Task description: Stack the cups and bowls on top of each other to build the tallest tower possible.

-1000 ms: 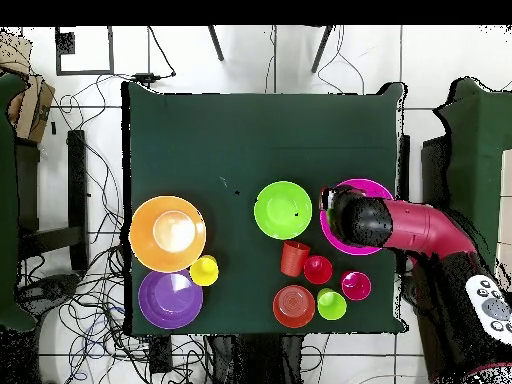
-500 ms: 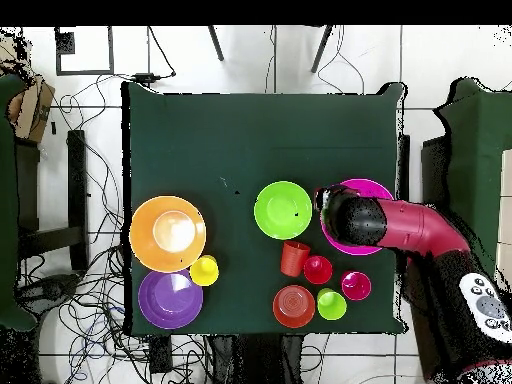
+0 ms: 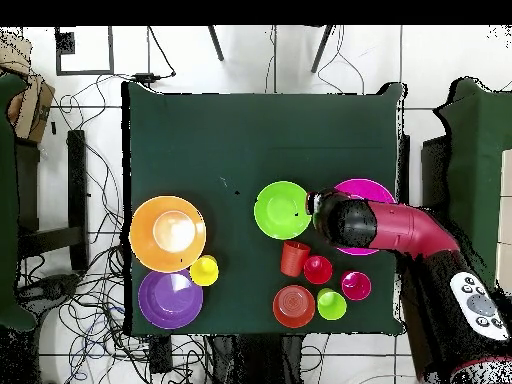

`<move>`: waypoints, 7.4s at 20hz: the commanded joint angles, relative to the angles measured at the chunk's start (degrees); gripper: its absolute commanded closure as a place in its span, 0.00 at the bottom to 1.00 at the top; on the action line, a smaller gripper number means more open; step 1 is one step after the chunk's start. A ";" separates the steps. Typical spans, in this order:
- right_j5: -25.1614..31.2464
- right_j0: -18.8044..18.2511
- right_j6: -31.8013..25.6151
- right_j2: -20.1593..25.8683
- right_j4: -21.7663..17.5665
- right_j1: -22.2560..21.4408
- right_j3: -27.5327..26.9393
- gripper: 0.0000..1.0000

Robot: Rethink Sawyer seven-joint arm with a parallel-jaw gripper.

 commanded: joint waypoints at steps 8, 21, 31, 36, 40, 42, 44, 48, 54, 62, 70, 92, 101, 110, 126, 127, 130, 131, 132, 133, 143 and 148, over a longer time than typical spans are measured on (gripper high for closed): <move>-5.14 2.40 4.32 1.63 -1.30 5.58 -0.03 0.00; -6.68 2.91 4.18 0.83 -1.41 7.52 -1.08 0.00; -5.08 2.39 3.32 0.96 -0.96 4.23 1.00 0.00; -3.23 2.55 3.48 0.86 -0.13 0.33 3.44 0.00; -1.76 2.33 2.81 0.92 0.16 -0.73 3.31 0.00; -2.22 1.82 2.56 1.10 -0.07 -0.10 3.22 0.00; -1.92 1.60 1.93 1.51 -0.06 0.75 1.89 0.00; -1.88 1.59 1.10 1.65 -0.59 3.17 -0.59 0.00; -2.65 1.79 1.59 -0.08 -1.69 4.99 -1.65 0.00; -2.20 1.21 0.84 -0.62 -1.85 5.48 -2.29 0.00; -0.20 0.84 -0.49 -0.18 -1.41 4.33 -3.00 0.00; 0.89 -0.91 -3.49 0.70 -2.49 9.13 -7.63 0.00; -0.87 -0.71 -3.13 0.51 -3.26 12.04 -8.98 0.00; -1.28 -0.18 -4.16 -0.38 -4.77 13.37 -10.82 1.00; -1.50 0.25 -2.31 -0.57 -3.63 6.92 -5.82 1.00; -1.27 0.37 -2.22 -0.62 -3.49 5.98 -5.28 1.00; -0.90 0.52 -1.84 -0.72 -3.12 3.64 -3.48 1.00; -0.90 0.52 -1.73 -0.71 -3.04 3.29 -3.10 1.00; -0.80 0.61 -1.57 -0.75 -2.97 3.15 -2.99 1.00; -0.84 0.62 -1.53 -0.72 -2.96 3.09 -2.96 1.00; 1.70 0.83 -1.83 -0.27 -1.71 -1.36 -0.78 1.00; 0.74 1.84 -0.09 -1.17 -1.86 -2.51 0.73 1.00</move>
